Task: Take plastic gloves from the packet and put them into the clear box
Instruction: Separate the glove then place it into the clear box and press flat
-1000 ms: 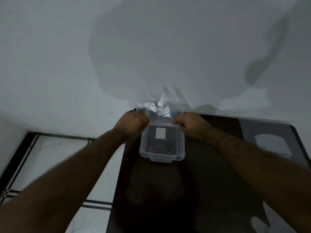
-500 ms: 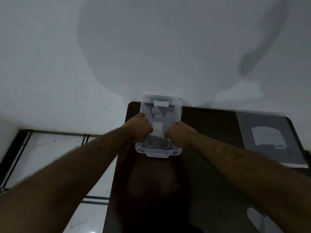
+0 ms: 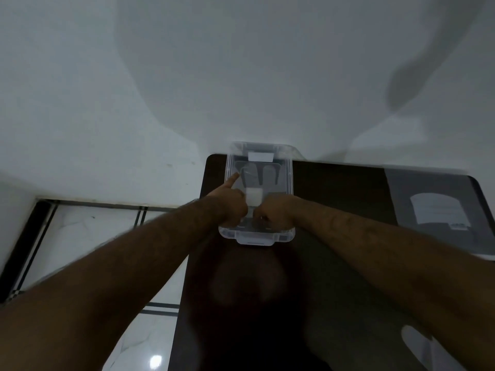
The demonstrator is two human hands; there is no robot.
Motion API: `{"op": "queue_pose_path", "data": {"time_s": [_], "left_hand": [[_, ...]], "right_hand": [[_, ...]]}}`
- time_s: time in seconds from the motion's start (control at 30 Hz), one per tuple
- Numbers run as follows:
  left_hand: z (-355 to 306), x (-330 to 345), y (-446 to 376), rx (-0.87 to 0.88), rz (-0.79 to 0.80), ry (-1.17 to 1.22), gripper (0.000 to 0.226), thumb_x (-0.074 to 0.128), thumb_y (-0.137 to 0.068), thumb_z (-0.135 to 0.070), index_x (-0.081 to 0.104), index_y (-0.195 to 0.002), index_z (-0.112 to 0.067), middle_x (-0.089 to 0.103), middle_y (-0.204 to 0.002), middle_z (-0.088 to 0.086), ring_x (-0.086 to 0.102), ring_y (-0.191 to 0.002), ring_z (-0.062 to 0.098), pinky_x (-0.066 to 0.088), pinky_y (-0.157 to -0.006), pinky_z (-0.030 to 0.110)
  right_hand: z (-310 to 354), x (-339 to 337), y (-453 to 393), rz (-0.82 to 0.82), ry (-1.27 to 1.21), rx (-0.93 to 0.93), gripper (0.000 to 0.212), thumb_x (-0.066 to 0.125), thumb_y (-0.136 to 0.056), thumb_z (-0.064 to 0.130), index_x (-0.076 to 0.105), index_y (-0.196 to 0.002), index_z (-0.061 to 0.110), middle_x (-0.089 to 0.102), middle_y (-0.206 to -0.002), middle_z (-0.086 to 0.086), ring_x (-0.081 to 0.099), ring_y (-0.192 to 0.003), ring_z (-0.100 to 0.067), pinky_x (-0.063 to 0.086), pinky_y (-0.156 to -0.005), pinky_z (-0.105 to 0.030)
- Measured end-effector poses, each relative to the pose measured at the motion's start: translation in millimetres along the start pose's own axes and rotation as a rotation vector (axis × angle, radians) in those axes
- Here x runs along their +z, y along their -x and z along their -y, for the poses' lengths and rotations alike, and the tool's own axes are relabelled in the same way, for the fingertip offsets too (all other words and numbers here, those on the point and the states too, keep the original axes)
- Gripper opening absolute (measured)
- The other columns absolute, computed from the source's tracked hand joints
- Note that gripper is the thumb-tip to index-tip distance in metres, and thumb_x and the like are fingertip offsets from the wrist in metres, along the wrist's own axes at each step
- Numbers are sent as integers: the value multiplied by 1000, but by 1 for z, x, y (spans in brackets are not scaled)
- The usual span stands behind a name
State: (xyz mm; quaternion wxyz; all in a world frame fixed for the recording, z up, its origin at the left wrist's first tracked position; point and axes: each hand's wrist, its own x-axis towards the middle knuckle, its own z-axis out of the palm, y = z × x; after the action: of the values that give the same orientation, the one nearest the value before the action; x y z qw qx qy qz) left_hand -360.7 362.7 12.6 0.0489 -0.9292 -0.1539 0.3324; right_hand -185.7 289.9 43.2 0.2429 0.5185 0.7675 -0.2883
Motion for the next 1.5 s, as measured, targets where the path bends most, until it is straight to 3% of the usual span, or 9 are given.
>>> {"op": "queue_pose_path", "data": {"time_s": [0.23, 0.3, 0.4, 0.53, 0.87, 1.1, 1.23, 1.4, 1.5], "left_hand": [[2, -12, 11, 8, 64, 35, 30, 56, -105, -38, 73, -129, -33, 68, -143, -3, 40, -156, 24, -29, -113, 67], [3, -15, 15, 15, 63, 35, 32, 54, -106, -38, 72, -132, -32, 67, -146, -3, 37, -157, 23, -26, -117, 68], [6, -13, 18, 32, 31, 59, 33, 50, -107, -39, 72, -130, -32, 67, -144, -3, 39, -156, 23, -23, -119, 69], [4, -4, 16, 60, 51, 84, 33, 51, -106, -44, 71, -131, -33, 68, -140, -3, 44, -152, 23, -14, -124, 74], [8, -16, 11, 2, 29, 28, 34, 59, -104, -38, 70, -134, -28, 67, -143, 0, 45, -152, 24, -13, -126, 72], [24, -24, -3, -84, -52, -44, 26, 58, -102, -37, 76, -118, -26, 75, -125, 0, 56, -141, 25, -11, -123, 77], [29, -26, -10, -154, 20, -70, 34, 59, -102, -45, 73, -127, -28, 71, -140, 1, 49, -150, 28, -21, -119, 75], [28, -33, -14, -162, -19, -86, 33, 61, -101, -41, 70, -129, -25, 69, -141, 2, 47, -150, 27, -12, -124, 76], [26, -43, -12, -190, -22, -104, 46, 58, -104, -44, 60, -146, -26, 57, -159, 5, 30, -161, 31, -14, -125, 71]], "right_hand": [[-15, -16, -1, -195, 67, 43, 12, 58, -104, 25, 64, -94, 27, 64, -97, 0, 65, -92, -20, 53, -83, -35], [-15, -15, -2, -184, 126, 56, 6, 61, -103, 22, 65, -103, 26, 68, -108, -3, 67, -100, -23, 54, -88, -38], [-12, -8, -8, -63, 296, 5, 31, 64, -103, 32, 65, -134, 29, 67, -127, -5, 65, -116, -29, 52, -104, -47], [-4, -1, -13, 46, 407, -52, 38, 62, -105, 38, 63, -143, 32, 66, -133, -2, 61, -127, -29, 41, -115, -51], [-5, -4, -17, 17, 337, 16, 36, 61, -104, 44, 66, -136, 31, 68, -130, 0, 61, -127, -28, 39, -118, -52], [-13, -1, -21, -77, 278, 104, 35, 61, -102, 50, 68, -128, 28, 70, -118, -1, 65, -119, -26, 36, -118, -55], [-18, 2, -24, -34, 278, 156, 34, 64, -101, 45, 67, -128, 26, 69, -125, -3, 62, -127, -28, 26, -124, -63], [-23, -1, -31, -114, 334, 172, 24, 66, -99, 46, 72, -113, 28, 73, -114, -1, 63, -126, -29, 12, -128, -67], [-22, -8, -31, -80, 408, 212, 29, 63, -102, 46, 71, -122, 26, 71, -130, -5, 55, -141, -32, -1, -127, -69]]}}
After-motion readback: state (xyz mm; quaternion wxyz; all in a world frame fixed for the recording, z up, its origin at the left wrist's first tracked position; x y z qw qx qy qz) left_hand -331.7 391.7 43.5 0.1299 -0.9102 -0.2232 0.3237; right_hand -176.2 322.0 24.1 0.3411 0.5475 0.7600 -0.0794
